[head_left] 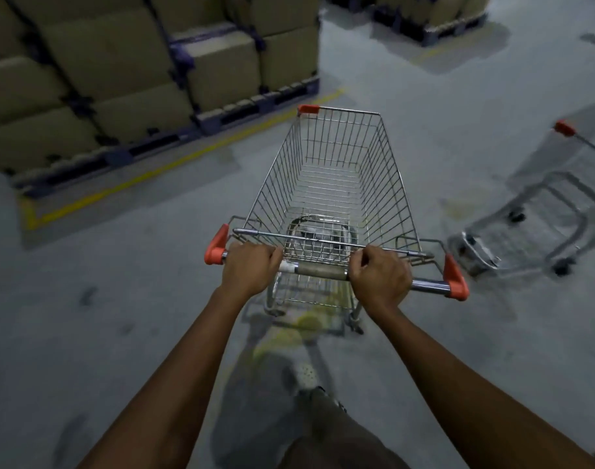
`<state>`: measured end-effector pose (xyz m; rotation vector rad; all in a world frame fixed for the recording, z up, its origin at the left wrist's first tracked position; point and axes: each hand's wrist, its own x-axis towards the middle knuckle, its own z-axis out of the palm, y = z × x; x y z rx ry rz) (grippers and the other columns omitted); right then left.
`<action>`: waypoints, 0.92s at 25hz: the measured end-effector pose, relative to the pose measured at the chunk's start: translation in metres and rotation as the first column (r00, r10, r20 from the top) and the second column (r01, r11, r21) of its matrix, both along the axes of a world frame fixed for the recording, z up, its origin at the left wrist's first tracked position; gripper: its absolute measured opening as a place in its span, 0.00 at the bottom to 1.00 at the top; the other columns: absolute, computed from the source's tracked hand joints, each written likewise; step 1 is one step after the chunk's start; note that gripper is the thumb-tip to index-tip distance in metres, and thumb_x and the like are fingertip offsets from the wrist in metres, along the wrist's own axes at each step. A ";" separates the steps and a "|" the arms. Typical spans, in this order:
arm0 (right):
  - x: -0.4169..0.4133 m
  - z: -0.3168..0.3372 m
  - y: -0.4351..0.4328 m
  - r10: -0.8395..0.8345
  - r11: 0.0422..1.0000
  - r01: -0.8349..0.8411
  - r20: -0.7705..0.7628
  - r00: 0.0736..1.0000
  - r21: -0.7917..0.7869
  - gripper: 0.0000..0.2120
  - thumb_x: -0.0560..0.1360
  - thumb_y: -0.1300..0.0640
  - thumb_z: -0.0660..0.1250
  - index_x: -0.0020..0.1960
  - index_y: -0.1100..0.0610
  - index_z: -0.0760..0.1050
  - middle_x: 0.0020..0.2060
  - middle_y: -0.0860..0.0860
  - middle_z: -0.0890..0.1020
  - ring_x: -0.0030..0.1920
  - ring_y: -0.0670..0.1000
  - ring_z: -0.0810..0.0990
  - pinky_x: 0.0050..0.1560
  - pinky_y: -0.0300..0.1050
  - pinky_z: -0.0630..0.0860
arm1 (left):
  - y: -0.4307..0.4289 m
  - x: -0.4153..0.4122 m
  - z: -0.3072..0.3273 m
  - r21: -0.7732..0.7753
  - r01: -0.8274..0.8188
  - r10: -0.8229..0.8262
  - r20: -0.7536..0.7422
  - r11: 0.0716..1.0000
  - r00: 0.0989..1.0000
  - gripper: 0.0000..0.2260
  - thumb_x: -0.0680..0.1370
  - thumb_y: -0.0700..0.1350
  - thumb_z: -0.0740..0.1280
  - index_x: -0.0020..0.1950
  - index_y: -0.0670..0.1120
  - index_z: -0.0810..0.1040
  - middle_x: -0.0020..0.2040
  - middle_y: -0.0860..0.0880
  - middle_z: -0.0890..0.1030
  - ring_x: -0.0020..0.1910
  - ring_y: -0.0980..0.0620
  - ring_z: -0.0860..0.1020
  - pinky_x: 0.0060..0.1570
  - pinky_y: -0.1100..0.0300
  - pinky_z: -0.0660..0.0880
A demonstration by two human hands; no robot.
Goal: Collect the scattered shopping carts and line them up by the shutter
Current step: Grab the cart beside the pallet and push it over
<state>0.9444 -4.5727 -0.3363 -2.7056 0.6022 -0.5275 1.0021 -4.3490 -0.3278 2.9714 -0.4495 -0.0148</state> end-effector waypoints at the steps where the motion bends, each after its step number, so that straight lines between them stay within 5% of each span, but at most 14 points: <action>1: 0.020 -0.001 0.014 0.055 0.998 -0.055 -0.004 0.998 -0.004 0.12 0.73 0.50 0.63 0.33 0.53 0.75 0.28 0.48 0.73 0.32 0.52 0.71 0.41 0.46 0.66 | 0.017 0.007 0.001 -0.003 -0.059 0.059 -0.004 0.998 0.998 0.22 0.82 0.53 0.51 0.41 0.49 0.81 0.38 0.46 0.82 0.39 0.44 0.79 0.49 0.52 0.66; 9: 0.172 0.002 0.149 0.491 0.869 -0.494 -0.076 0.868 -0.016 0.16 0.74 0.49 0.57 0.35 0.55 0.78 0.27 0.53 0.76 0.30 0.55 0.72 0.41 0.48 0.72 | 0.142 0.035 0.009 -0.110 -0.509 0.500 -0.101 0.853 0.860 0.22 0.82 0.54 0.50 0.43 0.49 0.80 0.37 0.49 0.80 0.35 0.49 0.74 0.54 0.49 0.70; 16: 0.209 0.002 0.307 0.766 0.640 -0.768 -0.067 0.640 -0.020 0.16 0.75 0.50 0.56 0.33 0.55 0.75 0.26 0.51 0.73 0.31 0.53 0.70 0.43 0.49 0.66 | 0.236 -0.008 0.005 -0.139 -0.806 0.807 -0.063 0.575 0.587 0.20 0.82 0.55 0.52 0.47 0.49 0.81 0.41 0.47 0.82 0.41 0.45 0.79 0.44 0.54 0.62; 20: 0.187 -0.001 0.404 0.896 0.439 -0.898 -0.065 0.440 -0.029 0.14 0.74 0.50 0.57 0.33 0.53 0.74 0.27 0.49 0.73 0.32 0.51 0.68 0.43 0.48 0.61 | 0.298 -0.057 0.004 -0.175 -0.909 0.922 -0.022 0.378 0.387 0.20 0.80 0.56 0.53 0.44 0.49 0.82 0.37 0.48 0.82 0.39 0.45 0.79 0.42 0.56 0.61; 23: 0.163 -0.006 0.491 0.979 0.198 -0.978 -0.027 0.200 -0.065 0.14 0.74 0.50 0.58 0.32 0.51 0.72 0.28 0.46 0.72 0.34 0.49 0.66 0.44 0.48 0.60 | 0.361 -0.106 -0.004 -0.196 -0.935 0.956 0.042 0.294 0.292 0.23 0.75 0.67 0.56 0.39 0.51 0.80 0.35 0.53 0.79 0.39 0.51 0.74 0.41 0.57 0.62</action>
